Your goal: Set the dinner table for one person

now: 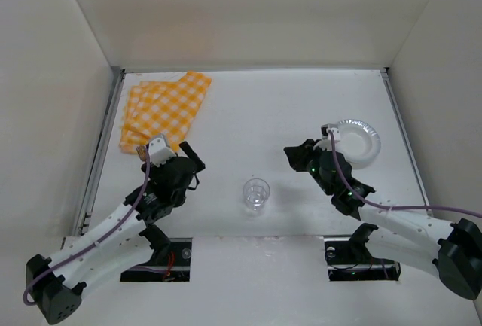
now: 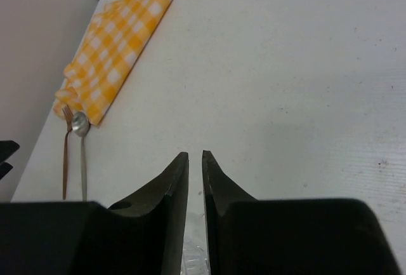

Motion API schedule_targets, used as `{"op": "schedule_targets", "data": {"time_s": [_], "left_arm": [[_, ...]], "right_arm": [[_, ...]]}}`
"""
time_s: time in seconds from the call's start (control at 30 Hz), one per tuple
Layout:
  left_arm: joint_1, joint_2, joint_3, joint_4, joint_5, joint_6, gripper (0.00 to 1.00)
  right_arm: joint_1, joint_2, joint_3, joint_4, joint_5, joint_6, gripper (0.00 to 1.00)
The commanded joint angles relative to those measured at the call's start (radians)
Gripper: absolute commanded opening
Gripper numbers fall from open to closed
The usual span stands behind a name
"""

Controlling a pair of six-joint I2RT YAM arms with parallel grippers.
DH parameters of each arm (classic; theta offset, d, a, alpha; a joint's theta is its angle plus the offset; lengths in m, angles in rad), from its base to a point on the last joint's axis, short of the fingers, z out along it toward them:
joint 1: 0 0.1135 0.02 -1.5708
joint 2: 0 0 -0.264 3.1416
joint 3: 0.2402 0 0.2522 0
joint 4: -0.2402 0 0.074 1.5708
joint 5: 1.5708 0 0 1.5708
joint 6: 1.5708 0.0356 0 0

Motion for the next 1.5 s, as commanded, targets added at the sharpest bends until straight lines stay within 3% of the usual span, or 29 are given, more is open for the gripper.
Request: {"op": "schedule_targets", "data": {"time_s": [0.0,0.1,0.2,0.27,0.37,0.43,0.57,0.73,1.0,1.47], "left_arm": [[0.044,-0.035,-0.029,-0.015,-0.080,-0.018,1.00],[0.135,0.002,-0.020,0.083,-0.039,0.040,0.98],[0.239,0.049,-0.035,0.250,0.033,0.109,0.46],[0.331,0.100,-0.038,0.330,0.102,0.114,0.36],[0.480,0.201,-0.024,0.416,0.226,0.094,0.36],[0.588,0.293,-0.009,0.477,0.298,0.086,0.43],[0.750,0.501,0.078,0.539,0.423,0.072,0.47],[0.808,0.684,0.181,0.631,0.487,0.077,0.47],[0.911,0.905,0.341,0.631,0.549,0.049,0.45],[1.011,1.025,0.376,0.619,0.556,0.046,0.55]], "right_arm": [[-0.004,-0.020,0.018,0.021,-0.005,-0.005,0.20],[-0.004,0.003,0.020,0.029,-0.007,0.000,0.20],[-0.004,0.023,0.029,0.019,-0.011,-0.003,0.25],[0.001,0.023,0.026,0.032,-0.005,-0.003,0.35],[0.001,0.017,0.024,0.027,-0.013,-0.002,0.52],[0.001,0.000,0.017,0.035,-0.013,-0.002,0.59],[0.001,0.004,0.020,0.032,-0.020,-0.002,0.61],[0.004,0.024,0.027,0.038,-0.028,-0.005,0.61],[0.021,0.021,0.029,0.047,-0.043,-0.005,0.61],[0.023,0.047,0.038,0.049,-0.065,-0.005,0.64]]}}
